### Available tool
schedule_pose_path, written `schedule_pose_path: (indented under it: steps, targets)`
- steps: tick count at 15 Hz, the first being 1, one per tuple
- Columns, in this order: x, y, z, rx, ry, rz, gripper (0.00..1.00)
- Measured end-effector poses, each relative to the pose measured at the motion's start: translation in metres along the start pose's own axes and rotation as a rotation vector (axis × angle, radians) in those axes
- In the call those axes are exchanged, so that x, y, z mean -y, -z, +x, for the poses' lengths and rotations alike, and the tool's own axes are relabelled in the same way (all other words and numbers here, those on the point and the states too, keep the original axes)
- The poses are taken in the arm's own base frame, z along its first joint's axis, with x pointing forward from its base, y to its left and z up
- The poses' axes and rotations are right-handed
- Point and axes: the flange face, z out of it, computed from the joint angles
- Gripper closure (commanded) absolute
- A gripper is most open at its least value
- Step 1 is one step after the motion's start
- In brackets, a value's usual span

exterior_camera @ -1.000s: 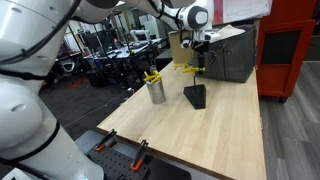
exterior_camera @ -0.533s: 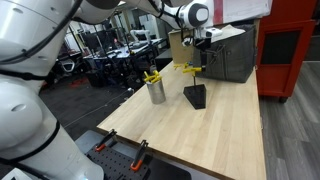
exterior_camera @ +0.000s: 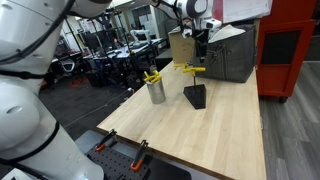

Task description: Put one wrench on the black stand.

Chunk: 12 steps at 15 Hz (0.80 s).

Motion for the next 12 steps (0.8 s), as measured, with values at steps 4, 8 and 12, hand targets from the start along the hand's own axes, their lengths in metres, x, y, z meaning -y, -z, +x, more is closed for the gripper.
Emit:
schedule_pose_path:
  steps: [4,8,12]
  targets:
    - [-0.002,0.028,-0.011,0.017,0.190,0.046,0.00]
    - [-0.002,0.051,-0.034,0.051,0.365,0.055,0.00]
    - [0.002,0.065,-0.068,0.102,0.559,0.007,0.00]
